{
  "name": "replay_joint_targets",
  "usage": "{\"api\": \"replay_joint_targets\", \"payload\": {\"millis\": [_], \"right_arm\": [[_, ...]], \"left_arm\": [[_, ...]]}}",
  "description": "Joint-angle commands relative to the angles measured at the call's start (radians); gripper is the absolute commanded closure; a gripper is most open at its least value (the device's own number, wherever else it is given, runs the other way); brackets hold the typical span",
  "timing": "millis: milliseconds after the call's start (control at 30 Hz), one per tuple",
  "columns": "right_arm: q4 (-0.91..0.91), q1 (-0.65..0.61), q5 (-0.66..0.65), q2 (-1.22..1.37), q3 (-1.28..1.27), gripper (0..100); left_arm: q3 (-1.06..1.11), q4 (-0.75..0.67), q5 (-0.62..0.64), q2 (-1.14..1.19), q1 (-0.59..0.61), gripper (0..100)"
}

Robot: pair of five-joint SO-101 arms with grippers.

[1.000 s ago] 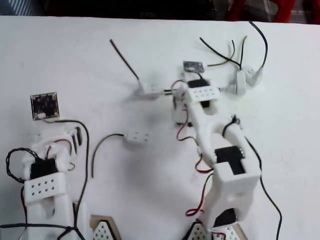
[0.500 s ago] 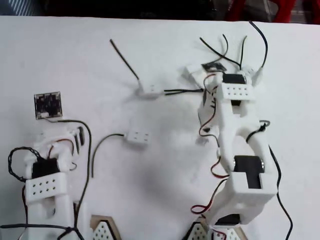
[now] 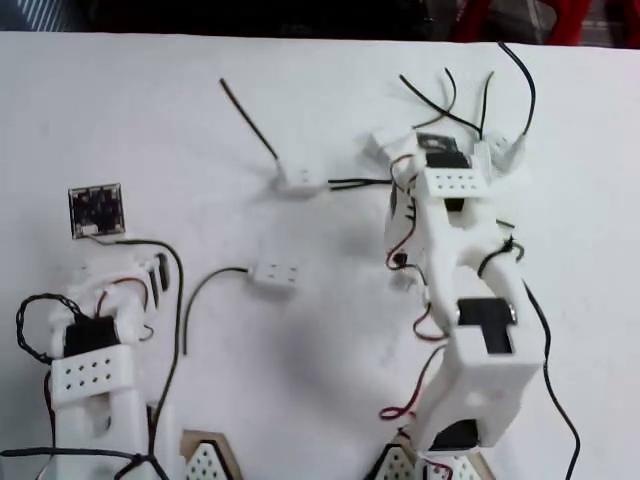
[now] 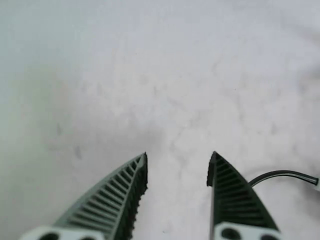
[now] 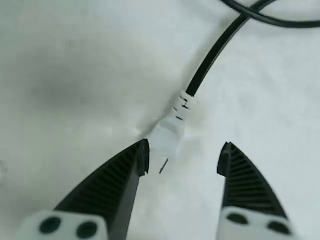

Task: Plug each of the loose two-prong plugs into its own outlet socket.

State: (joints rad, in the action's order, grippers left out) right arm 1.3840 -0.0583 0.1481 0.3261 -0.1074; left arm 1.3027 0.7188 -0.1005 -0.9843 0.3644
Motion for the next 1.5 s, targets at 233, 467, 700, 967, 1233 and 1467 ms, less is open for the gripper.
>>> {"api": "replay_joint_targets", "payload": {"millis": [233, 467, 700, 967, 1233, 1467], "right_arm": [[-0.018, 0.008, 0.017, 0.076, 0.020, 92.0], [-0.018, 0.001, 0.011, 0.073, 0.021, 98.1], [0.091, 0.004, -0.117, -0.004, 0.020, 98.1], [0.122, -0.004, -0.215, -0.008, 0.020, 88.5], [0.116, -0.005, -0.218, -0.008, 0.021, 92.0], [0.091, -0.018, -0.219, 0.065, 0.026, 92.2]], "left_arm": [[-0.008, -0.015, -0.002, -0.022, -0.012, 80], [-0.008, -0.014, -0.002, -0.022, -0.012, 80], [-0.008, -0.012, -0.002, -0.022, -0.012, 80], [-0.008, -0.012, -0.002, -0.022, -0.012, 80], [-0.008, -0.012, -0.002, -0.022, -0.012, 80], [-0.008, -0.012, -0.002, -0.022, -0.012, 80]]}}
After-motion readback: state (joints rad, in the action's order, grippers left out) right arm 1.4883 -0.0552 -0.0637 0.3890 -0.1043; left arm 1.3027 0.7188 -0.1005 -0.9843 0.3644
